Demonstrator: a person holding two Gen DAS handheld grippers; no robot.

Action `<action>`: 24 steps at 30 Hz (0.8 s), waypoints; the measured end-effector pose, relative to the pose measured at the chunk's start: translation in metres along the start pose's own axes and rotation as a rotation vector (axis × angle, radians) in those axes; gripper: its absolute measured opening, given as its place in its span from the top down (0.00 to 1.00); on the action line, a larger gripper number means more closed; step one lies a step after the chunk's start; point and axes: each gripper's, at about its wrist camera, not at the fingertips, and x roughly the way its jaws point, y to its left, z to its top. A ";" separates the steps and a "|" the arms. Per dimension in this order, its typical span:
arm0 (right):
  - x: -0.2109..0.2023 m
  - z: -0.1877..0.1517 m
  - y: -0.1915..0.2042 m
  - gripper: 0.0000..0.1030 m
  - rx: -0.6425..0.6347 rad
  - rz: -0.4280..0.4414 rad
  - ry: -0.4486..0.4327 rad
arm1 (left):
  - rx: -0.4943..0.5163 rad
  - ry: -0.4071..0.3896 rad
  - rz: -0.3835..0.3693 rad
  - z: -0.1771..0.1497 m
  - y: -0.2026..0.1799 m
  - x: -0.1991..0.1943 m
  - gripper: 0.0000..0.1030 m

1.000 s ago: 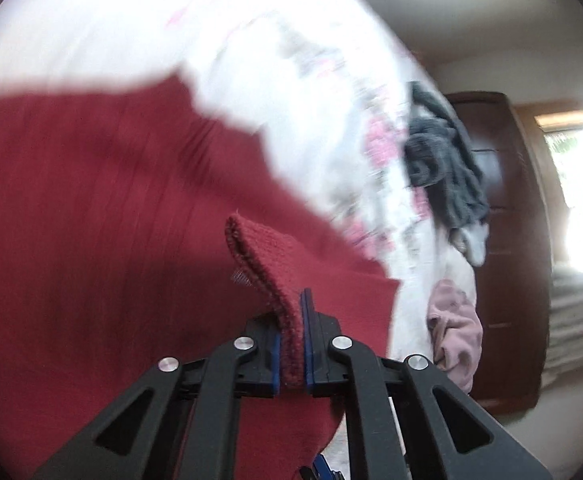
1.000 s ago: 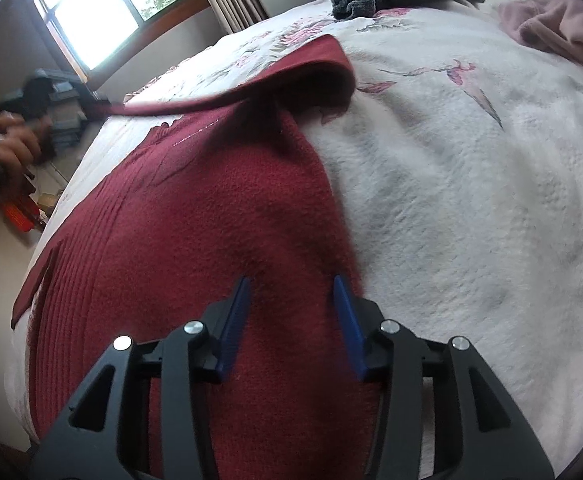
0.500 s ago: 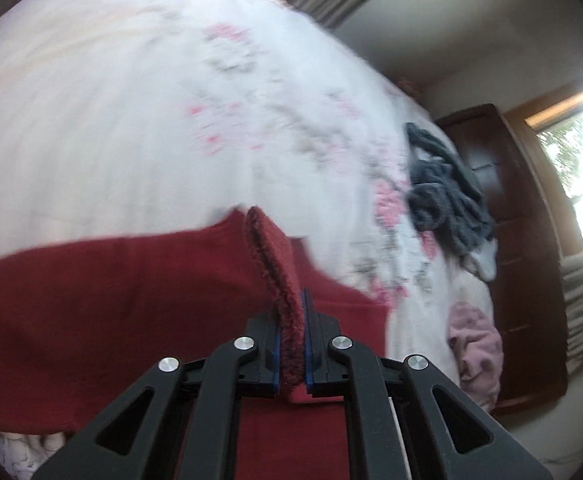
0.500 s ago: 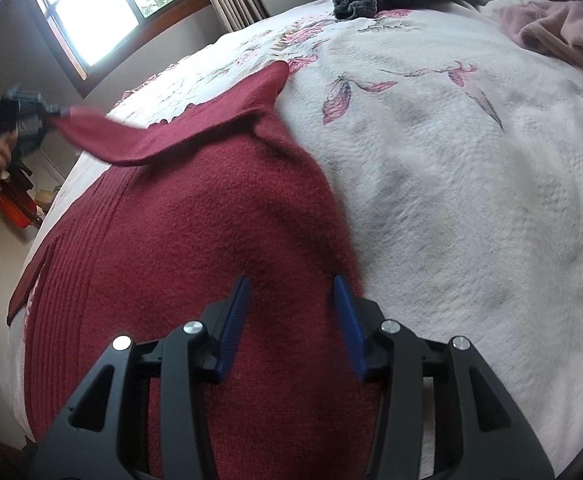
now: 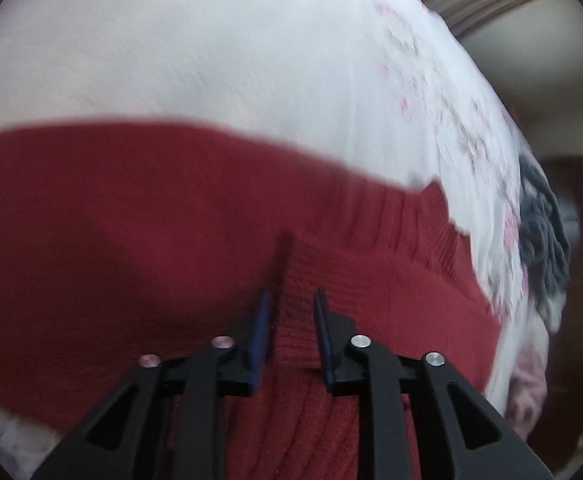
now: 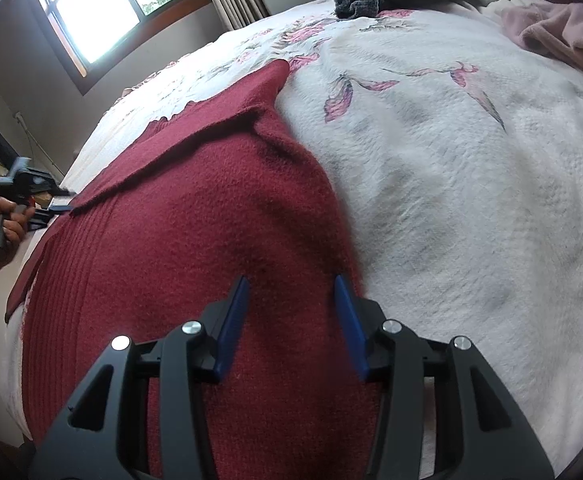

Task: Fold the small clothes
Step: 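Grasp the other sleeve cuff with the left gripper and lay it across the body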

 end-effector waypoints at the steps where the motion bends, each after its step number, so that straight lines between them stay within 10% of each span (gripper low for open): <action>1: 0.000 0.000 0.000 0.55 -0.002 -0.001 0.000 | 0.011 -0.007 -0.037 -0.002 -0.007 -0.004 0.53; 4: 0.001 0.000 0.002 0.54 -0.012 -0.004 -0.001 | 0.067 0.062 -0.150 -0.010 -0.032 0.008 0.53; 8: 0.002 0.001 0.002 0.54 -0.012 -0.005 -0.001 | 0.057 0.144 -0.058 -0.016 -0.023 0.053 0.54; 12: 0.001 -0.001 0.002 0.53 -0.016 -0.005 0.001 | -0.025 0.142 -0.056 -0.017 0.004 0.053 0.78; 24: -0.001 -0.004 0.021 0.41 -0.086 -0.071 0.059 | -0.209 -0.105 -0.069 -0.038 0.165 -0.139 0.38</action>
